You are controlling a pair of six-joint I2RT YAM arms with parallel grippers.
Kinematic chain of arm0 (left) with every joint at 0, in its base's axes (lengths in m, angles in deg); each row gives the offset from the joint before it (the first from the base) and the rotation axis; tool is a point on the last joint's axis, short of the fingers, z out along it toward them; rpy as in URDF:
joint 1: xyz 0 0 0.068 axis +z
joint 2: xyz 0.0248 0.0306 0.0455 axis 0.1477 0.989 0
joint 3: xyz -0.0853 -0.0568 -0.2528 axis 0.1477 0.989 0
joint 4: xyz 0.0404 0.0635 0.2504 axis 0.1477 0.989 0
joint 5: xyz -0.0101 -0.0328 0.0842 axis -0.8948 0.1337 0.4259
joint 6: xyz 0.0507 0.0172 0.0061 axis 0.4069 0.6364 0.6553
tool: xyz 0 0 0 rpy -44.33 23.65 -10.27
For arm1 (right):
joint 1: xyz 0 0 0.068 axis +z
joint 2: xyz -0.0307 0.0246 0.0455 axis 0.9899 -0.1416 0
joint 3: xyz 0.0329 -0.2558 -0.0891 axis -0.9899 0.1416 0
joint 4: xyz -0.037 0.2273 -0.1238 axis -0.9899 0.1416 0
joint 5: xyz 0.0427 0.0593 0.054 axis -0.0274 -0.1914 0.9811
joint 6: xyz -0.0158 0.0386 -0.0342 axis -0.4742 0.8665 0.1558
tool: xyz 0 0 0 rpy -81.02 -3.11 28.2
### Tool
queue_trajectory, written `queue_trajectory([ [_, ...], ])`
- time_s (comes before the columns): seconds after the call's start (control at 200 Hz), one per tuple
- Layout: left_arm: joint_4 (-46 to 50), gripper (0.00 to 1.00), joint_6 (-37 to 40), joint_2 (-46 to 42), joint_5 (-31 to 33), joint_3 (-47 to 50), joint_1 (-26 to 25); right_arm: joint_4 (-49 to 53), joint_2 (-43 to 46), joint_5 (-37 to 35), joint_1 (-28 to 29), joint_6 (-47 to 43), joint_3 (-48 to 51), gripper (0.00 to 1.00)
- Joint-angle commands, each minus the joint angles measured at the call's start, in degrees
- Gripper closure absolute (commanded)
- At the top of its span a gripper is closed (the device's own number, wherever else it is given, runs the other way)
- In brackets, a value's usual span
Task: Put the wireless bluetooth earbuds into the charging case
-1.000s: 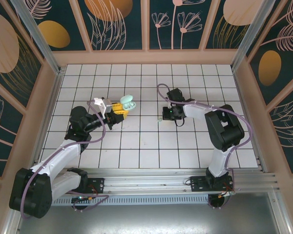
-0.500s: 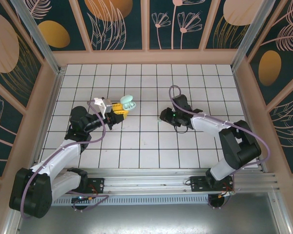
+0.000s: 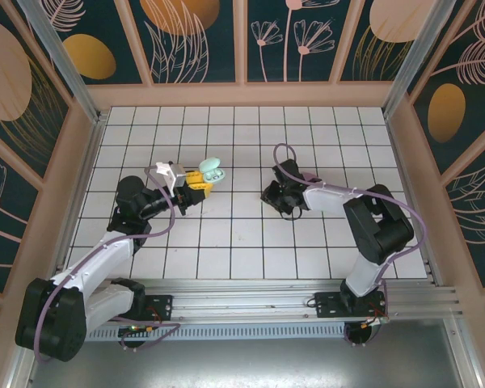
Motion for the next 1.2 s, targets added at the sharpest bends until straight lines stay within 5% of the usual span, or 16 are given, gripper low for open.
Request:
queue_trajectory([
  [0.0,-1.1,1.0,1.3,-0.7,-0.5,-0.3,0.2,1.6,-1.3,-1.9,0.8,0.8,-3.1,0.7],
  [0.455,-0.9,1.0,1.4,-0.8,-0.4,-0.2,0.3,4.6,-6.0,-2.8,0.8,-1.2,-6.3,0.72],
  [0.811,-0.3,1.0,1.7,-1.0,-0.3,-0.3,0.3,12.6,-9.4,-6.2,0.8,-8.3,-13.5,0.91],
  [1.196,-2.5,1.0,0.0,0.3,-0.9,-0.7,0.2,24.2,-0.2,-16.4,1.0,-16.9,-17.6,0.94],
])
